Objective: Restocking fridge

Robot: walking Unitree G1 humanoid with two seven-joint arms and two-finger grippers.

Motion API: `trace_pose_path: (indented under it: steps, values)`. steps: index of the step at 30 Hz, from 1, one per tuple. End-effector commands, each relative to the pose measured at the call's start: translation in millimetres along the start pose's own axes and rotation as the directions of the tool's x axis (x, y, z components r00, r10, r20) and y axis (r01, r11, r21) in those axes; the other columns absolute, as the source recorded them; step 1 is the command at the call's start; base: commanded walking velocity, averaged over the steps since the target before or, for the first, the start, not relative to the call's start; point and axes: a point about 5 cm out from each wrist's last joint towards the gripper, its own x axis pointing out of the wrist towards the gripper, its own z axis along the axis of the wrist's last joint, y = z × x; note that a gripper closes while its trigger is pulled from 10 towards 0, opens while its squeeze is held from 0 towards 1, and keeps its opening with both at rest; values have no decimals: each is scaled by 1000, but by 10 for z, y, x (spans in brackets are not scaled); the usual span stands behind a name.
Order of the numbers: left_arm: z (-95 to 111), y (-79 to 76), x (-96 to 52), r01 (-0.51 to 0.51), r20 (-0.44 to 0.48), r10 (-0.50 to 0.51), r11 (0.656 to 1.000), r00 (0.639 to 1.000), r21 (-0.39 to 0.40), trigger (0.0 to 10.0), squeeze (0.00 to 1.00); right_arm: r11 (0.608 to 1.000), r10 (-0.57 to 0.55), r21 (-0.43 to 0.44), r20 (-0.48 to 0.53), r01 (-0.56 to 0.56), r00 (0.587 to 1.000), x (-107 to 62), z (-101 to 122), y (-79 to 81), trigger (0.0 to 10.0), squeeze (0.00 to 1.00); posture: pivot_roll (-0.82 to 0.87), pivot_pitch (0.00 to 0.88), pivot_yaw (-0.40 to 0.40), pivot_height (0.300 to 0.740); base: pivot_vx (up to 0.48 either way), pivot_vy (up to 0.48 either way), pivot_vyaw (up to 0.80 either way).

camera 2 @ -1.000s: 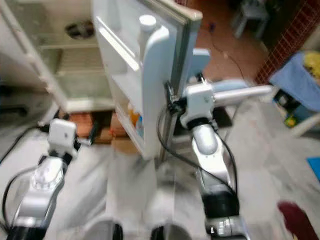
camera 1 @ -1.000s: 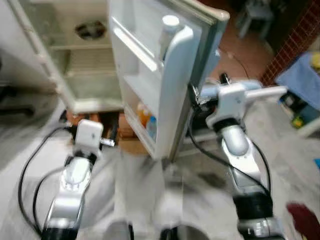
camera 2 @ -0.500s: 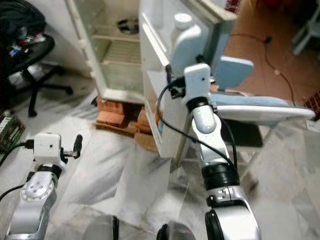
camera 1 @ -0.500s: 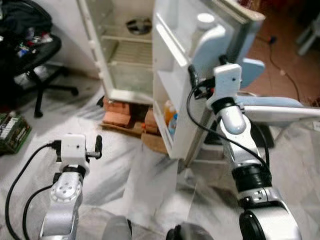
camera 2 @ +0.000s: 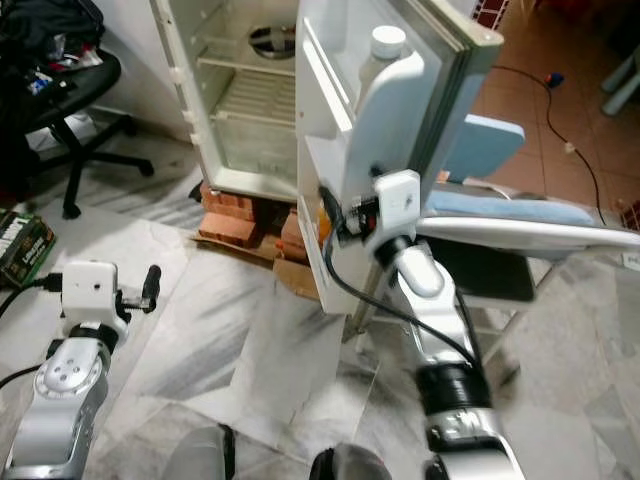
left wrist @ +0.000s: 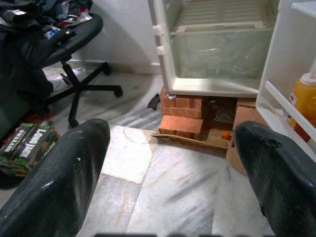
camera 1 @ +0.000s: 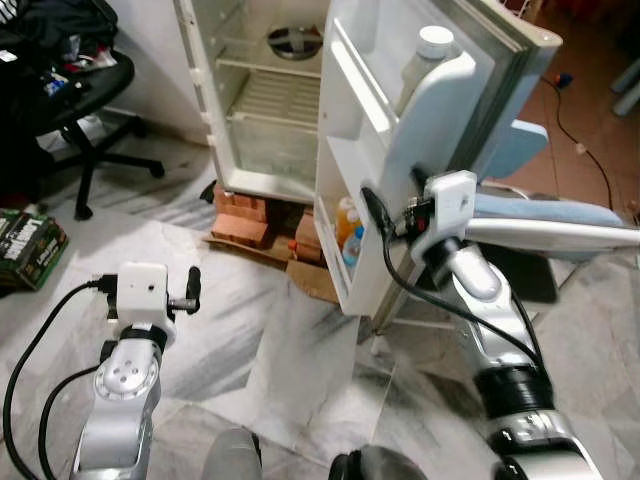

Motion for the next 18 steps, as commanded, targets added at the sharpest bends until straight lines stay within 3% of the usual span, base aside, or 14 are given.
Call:
trace_pose_path:
  steps: [1, 5, 6, 10, 18]
  values:
    - [13, -5, 12, 16, -4, -16, 1000, 1000, 3, 10000, 0, 999, 46, -28, -10, -46, 999, -33, 30, 2, 10000, 0, 88, 93, -42, 740, 0, 0, 0]
    - [11, -11, 22, 20, -5, -20, 1000, 1000, 4, 10000, 0, 993, -49, -109, -104, 37, 993, -110, -96, -163, 10000, 0, 85, 94, -41, 740, 0, 0, 0]
    - [13, -15, 24, 23, -7, -23, 1000, 1000, 5, 10000, 0, 978, -159, -159, -143, 136, 977, -142, -149, -313, 10000, 0, 85, 94, -41, 740, 0, 0, 0]
    - [15, -10, 19, 21, -9, -21, 1000, 1000, 7, 10000, 0, 932, -314, -244, -179, 267, 933, -167, -147, -507, 10000, 0, 91, 97, -43, 740, 0, 0, 0]
    - [9, 16, 9, 13, -13, -13, 1000, 1000, 8, 10000, 0, 935, -318, -235, -217, 267, 923, -253, -112, -576, 10000, 0, 90, 101, -45, 740, 0, 0, 0]
